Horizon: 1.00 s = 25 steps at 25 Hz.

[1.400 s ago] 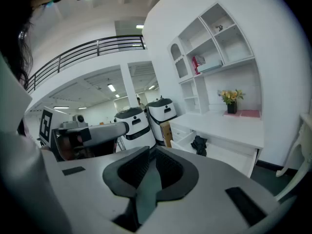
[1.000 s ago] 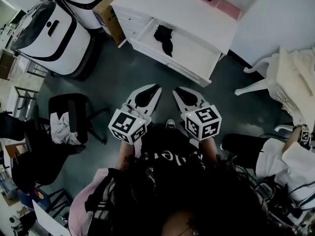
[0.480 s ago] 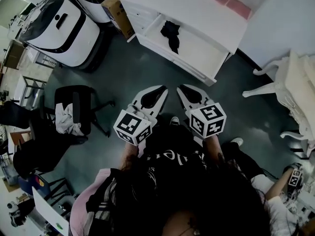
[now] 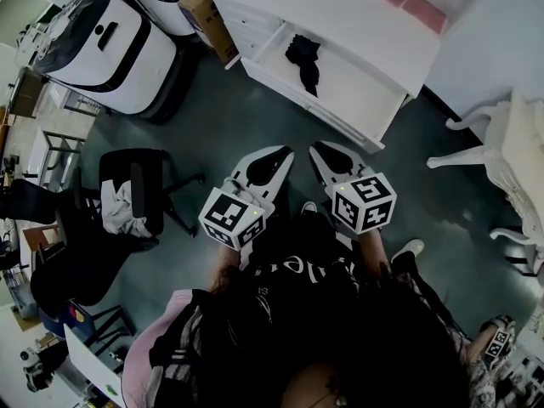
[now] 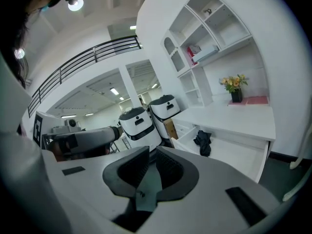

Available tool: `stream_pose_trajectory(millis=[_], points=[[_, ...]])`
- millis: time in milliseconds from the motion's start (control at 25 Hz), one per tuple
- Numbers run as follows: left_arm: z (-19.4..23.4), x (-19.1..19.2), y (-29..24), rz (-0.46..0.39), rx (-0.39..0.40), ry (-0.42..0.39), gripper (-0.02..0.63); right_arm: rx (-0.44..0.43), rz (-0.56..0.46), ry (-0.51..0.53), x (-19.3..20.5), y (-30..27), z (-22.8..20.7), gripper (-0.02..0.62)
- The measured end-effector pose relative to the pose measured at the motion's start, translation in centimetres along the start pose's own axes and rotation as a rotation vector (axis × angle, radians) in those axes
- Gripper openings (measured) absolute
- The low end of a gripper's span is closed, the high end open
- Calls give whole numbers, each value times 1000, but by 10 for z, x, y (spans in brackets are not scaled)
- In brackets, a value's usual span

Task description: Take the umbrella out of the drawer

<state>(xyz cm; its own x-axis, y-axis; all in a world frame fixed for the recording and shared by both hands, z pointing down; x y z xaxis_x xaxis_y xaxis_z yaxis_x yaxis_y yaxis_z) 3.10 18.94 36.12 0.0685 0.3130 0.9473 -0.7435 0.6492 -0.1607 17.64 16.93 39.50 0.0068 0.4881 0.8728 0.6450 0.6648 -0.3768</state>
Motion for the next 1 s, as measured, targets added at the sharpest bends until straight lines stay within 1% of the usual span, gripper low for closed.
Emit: stream_pose_trajectory(millis=[160, 320, 440, 680, 840, 1000], points=[[37, -10, -17, 1, 37, -4, 26, 33, 0, -14, -13, -30, -11, 72], [78, -26, -32, 5, 90, -20, 26, 76, -9, -40, -31, -69, -20, 72], [117, -39, -33, 10, 118, -32, 26, 93, -17, -61, -47, -104, -16, 72], [196, -70, -33, -10, 156, -38, 26, 112, -18, -82, -79, -176, -1, 72], [237, -76, -32, -10, 180, -28, 26, 133, -8, -85, -90, -213, 7, 72], [269, -81, -31, -3, 216, -25, 26, 164, 0, -94, -97, -242, 13, 72]])
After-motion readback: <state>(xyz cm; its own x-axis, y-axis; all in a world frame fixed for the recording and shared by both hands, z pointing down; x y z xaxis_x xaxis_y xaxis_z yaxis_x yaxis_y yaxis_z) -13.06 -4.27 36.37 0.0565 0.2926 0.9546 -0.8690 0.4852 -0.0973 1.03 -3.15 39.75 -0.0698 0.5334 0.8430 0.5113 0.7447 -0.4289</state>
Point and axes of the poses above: the fingertips, and each gripper's own axes: y backward along the fingers, z to its left, x out of its underside, the point moved 7 cm from there along y, backward along the fingers, and after that the axes turned 4 degrees about y, right-handed, at the moved point
